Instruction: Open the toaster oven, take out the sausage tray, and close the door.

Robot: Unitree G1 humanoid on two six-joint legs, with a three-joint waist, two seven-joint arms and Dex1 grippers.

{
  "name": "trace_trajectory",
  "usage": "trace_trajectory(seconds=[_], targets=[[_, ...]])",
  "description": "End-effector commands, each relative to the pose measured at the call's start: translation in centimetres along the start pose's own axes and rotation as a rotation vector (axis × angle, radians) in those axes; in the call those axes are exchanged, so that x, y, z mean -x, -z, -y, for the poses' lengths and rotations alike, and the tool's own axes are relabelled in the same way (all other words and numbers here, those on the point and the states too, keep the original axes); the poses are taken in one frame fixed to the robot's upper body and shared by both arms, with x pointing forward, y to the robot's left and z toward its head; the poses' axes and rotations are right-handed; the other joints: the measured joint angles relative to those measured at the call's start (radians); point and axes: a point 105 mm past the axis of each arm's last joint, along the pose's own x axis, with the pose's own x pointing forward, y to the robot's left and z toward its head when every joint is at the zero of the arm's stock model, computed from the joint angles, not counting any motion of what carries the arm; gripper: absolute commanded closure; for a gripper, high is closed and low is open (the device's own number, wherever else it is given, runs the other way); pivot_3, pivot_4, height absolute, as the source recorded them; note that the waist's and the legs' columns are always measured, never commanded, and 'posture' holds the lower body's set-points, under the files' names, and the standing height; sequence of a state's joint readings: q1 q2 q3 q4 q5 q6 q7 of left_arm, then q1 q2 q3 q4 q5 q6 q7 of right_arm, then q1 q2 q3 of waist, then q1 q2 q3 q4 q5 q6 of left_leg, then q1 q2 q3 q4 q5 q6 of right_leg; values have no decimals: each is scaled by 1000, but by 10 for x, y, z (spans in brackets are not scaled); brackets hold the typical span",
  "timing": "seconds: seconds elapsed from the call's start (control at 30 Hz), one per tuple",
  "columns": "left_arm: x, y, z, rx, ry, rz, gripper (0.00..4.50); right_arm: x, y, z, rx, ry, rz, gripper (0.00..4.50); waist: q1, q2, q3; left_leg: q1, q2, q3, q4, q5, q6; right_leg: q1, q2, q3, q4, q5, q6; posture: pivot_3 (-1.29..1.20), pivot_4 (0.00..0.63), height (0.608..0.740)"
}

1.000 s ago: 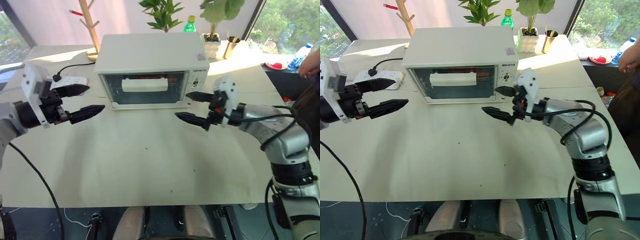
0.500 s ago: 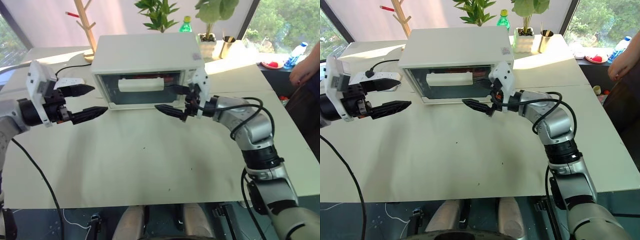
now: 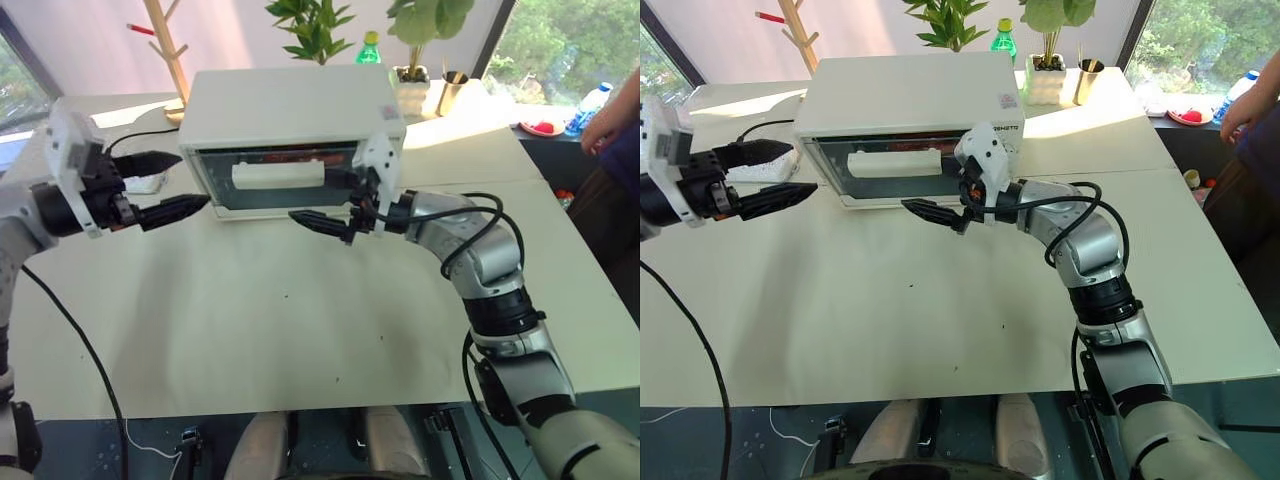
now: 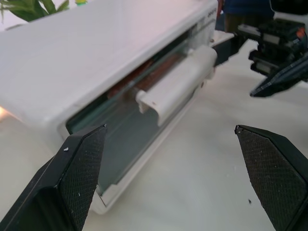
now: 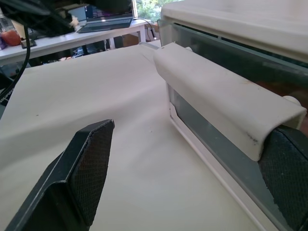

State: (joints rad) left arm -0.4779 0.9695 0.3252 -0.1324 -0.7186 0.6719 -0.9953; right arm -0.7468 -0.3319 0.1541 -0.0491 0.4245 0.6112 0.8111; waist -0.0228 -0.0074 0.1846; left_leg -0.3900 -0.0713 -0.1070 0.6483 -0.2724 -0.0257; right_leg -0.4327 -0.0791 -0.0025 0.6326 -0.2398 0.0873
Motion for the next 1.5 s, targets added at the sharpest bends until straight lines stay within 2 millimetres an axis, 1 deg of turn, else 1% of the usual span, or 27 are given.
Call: trace_trajectory(seconds=[0.03,0.1,0.13,0.17,0.27,0.3,0.57,0.77,0.97,1.13,1.27,1.37,1.5], targets=[[-4,-13,-4,-28,-5,40,18,-4,-15,-20,36,-61,58,0,2,0,0,0,0,0,0,0,0,0,0,0,0,0,0,0,150,740],[-8,-15,-6,-26,2,52,18,-3,-12,-23,27,-59,54,0,2,0,0,0,0,0,0,0,0,0,0,0,0,0,0,0,150,740],[-9,-16,-6,-23,11,56,531,-3,-11,-25,24,-60,53,0,1,0,0,0,0,0,0,0,0,0,0,0,0,0,0,0,150,740],[-10,-16,-6,-21,17,58,793,-2,-11,-26,22,-62,52,0,0,0,0,0,0,0,0,0,0,0,0,0,1,0,0,0,150,740],[-22,-15,-7,-37,44,50,2316,2,-5,-35,9,-78,47,0,3,0,0,0,0,0,1,0,0,0,0,0,1,0,0,0,150,740],[-26,-14,-8,-46,50,44,2762,3,-4,-36,5,-78,45,0,4,0,0,0,0,0,1,0,0,0,0,0,1,0,0,0,150,740],[-47,-9,-12,-100,102,8,2762,7,2,-43,-25,-72,40,0,3,-1,0,0,0,1,1,1,-1,-1,1,0,2,0,0,0,150,740],[-61,-6,-21,-134,106,-11,2762,8,6,-45,-47,-61,39,0,3,-1,0,0,-1,1,1,2,-3,-1,1,0,1,0,0,0,150,740],[-67,11,-21,-221,150,-94,2762,11,8,-44,-50,-40,37,0,3,-1,-1,0,-1,1,1,2,-3,-1,2,0,2,0,0,0,150,740],[-68,24,-20,-236,174,-128,2762,16,8,-41,-39,-14,33,0,5,-1,-1,0,-1,1,2,2,-3,0,2,0,2,0,0,0,150,740],[-68,24,-20,-233,175,-119,2762,24,12,-31,-32,44,8,0,6,-1,-1,0,-1,1,3,0,0,0,2,0,2,0,0,0,150,740],[-68,24,-20,-227,173,-112,2762,36,16,-25,-27,77,-25,0,9,-1,-1,0,-1,1,4,0,0,0,1,0,3,0,0,0,150,740],[-66,28,-17,-221,179,-112,2762,63,20,-20,-22,116,-77,0,9,-1,-1,0,-1,1,5,0,1,1,1,0,4,0,1,0,150,740]])
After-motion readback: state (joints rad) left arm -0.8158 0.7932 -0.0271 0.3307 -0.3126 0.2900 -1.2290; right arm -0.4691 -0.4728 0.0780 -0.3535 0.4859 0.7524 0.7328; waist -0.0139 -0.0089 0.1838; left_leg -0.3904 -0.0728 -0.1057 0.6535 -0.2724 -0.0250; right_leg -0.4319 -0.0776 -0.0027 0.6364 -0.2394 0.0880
